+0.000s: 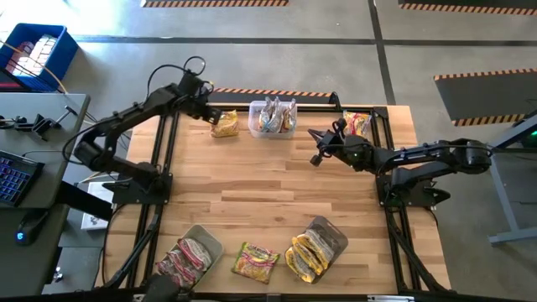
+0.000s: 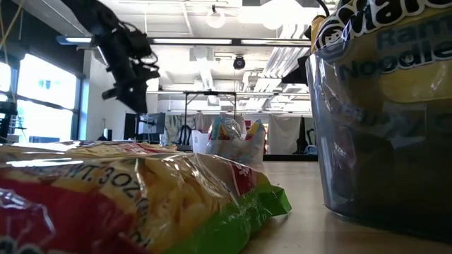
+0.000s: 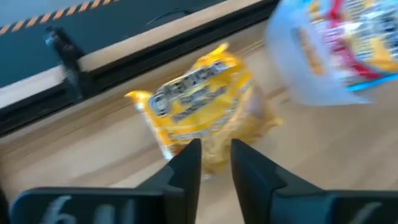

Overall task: Sort Maruchan noodles
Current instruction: Put the yellow noodle pack into the black bin

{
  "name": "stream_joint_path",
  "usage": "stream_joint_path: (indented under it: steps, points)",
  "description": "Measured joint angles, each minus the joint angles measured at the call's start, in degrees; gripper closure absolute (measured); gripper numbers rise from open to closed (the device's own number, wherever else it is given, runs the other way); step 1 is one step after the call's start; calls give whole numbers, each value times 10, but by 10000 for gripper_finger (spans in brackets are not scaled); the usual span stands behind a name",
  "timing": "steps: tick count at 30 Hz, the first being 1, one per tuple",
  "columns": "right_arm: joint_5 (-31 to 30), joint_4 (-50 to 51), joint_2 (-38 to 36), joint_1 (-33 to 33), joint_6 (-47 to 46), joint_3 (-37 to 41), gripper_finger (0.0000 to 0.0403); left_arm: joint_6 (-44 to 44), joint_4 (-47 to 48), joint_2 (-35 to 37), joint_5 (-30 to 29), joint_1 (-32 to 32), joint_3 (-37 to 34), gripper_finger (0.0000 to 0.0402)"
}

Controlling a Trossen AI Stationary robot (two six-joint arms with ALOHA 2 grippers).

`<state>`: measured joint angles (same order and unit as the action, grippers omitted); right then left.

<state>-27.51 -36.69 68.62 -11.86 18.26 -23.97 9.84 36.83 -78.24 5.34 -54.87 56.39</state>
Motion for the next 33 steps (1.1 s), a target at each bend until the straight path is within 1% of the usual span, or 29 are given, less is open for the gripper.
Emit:
stream_joint_path:
  steps: [7, 10, 14, 19, 25, 27, 30, 33]
  points:
    - [11, 0, 0, 0, -3, 0, 403, -24, -14, -56, -5, -39, 0, 263]
    - [11, 0, 0, 0, -3, 0, 403, -41, -8, -86, -5, -48, 8, 248]
    - [11, 0, 0, 0, -3, 0, 403, -71, 9, -114, -10, -54, 44, 240]
    - [11, 0, 0, 0, -3, 0, 403, -128, 70, -163, -14, -57, 125, 242]
    - [11, 0, 0, 0, -3, 0, 403, -263, 208, -263, -15, -59, 256, 243]
    - [11, 1, 0, 0, -3, 0, 403, -295, 235, -295, -15, -59, 291, 243]
    - [11, 2, 0, 0, -3, 0, 403, -321, 257, -330, -15, -56, 325, 243]
    - [11, 3, 0, 0, -2, 0, 403, -325, 266, -351, -22, -53, 346, 243]
